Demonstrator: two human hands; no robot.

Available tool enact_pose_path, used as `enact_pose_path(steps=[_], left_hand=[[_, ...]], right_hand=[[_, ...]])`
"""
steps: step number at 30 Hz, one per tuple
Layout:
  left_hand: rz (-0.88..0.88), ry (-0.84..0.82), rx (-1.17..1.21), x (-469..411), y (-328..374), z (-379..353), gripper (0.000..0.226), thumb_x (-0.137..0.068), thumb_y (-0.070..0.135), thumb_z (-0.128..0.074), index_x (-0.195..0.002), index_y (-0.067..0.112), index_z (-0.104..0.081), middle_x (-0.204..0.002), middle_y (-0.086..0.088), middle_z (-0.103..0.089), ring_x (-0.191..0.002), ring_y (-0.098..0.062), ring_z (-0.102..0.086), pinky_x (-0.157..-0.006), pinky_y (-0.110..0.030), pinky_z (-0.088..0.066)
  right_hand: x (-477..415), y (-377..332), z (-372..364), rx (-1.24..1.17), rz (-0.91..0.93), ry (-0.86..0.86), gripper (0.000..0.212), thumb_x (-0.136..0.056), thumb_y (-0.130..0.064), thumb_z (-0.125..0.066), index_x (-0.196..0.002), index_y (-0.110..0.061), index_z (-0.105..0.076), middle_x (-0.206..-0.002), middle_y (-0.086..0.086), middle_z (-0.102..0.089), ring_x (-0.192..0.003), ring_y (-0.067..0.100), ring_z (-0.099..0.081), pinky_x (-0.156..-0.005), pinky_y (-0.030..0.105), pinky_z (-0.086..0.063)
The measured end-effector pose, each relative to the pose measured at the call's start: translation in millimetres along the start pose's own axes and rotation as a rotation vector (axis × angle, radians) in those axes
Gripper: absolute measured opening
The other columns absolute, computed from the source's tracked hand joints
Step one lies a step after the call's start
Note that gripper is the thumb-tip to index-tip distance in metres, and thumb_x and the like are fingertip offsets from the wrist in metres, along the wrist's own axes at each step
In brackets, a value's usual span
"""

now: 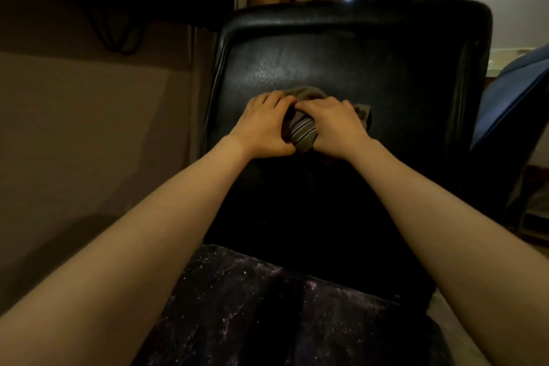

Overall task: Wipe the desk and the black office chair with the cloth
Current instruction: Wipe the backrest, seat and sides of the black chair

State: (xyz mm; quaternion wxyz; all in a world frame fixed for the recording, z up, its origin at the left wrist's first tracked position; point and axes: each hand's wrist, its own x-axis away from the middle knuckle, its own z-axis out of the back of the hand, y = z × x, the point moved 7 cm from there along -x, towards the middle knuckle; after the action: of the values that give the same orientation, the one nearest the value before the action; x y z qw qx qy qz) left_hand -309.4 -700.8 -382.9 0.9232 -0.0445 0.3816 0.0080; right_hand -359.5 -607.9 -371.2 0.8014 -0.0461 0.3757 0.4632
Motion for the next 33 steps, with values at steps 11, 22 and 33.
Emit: enact_pose_path(steps=[11, 22, 33], left_hand=[[-0.052, -0.075, 0.136, 80.3, 0.2, -58.0, 0.071, -0.065, 0.025, -0.078, -0.126, 0.001, -0.05, -0.12, -0.016, -0.051, -0.107, -0.034, -0.048, -0.094, -0.034, -0.035], [-0.001, -0.375, 0.194, 127.9, -2.4, -113.9, 0.058, -0.073, 0.029, -0.073, -0.123, 0.011, -0.05, -0.118, -0.004, -0.05, -0.11, -0.02, -0.048, -0.09, -0.023, -0.036], [0.06, -0.258, 0.172, 80.6, -64.1, -14.2, 0.054, -0.061, 0.032, -0.076, -0.106, 0.005, -0.06, -0.102, -0.014, -0.058, -0.095, -0.028, -0.055, -0.077, -0.025, -0.037]], right_hand=[[79.3, -43.9, -67.0, 0.096, 0.143, 0.065, 0.076, -0.04, -0.019, -0.088, -0.112, -0.011, -0.066, -0.105, 0.012, -0.067, -0.089, 0.031, -0.066, -0.068, 0.04, -0.05], [127.5, -73.4, -128.2, 0.102, 0.271, -0.043, 0.091, -0.026, -0.019, -0.084, -0.113, -0.017, -0.056, -0.096, 0.003, -0.068, -0.08, 0.023, -0.062, -0.063, 0.031, -0.05], [34.8, -106.6, -48.0, 0.159, 0.414, 0.381, 0.046, -0.064, -0.016, -0.035, -0.107, -0.014, -0.053, -0.085, 0.008, -0.068, -0.07, 0.027, -0.054, -0.062, 0.034, -0.025]])
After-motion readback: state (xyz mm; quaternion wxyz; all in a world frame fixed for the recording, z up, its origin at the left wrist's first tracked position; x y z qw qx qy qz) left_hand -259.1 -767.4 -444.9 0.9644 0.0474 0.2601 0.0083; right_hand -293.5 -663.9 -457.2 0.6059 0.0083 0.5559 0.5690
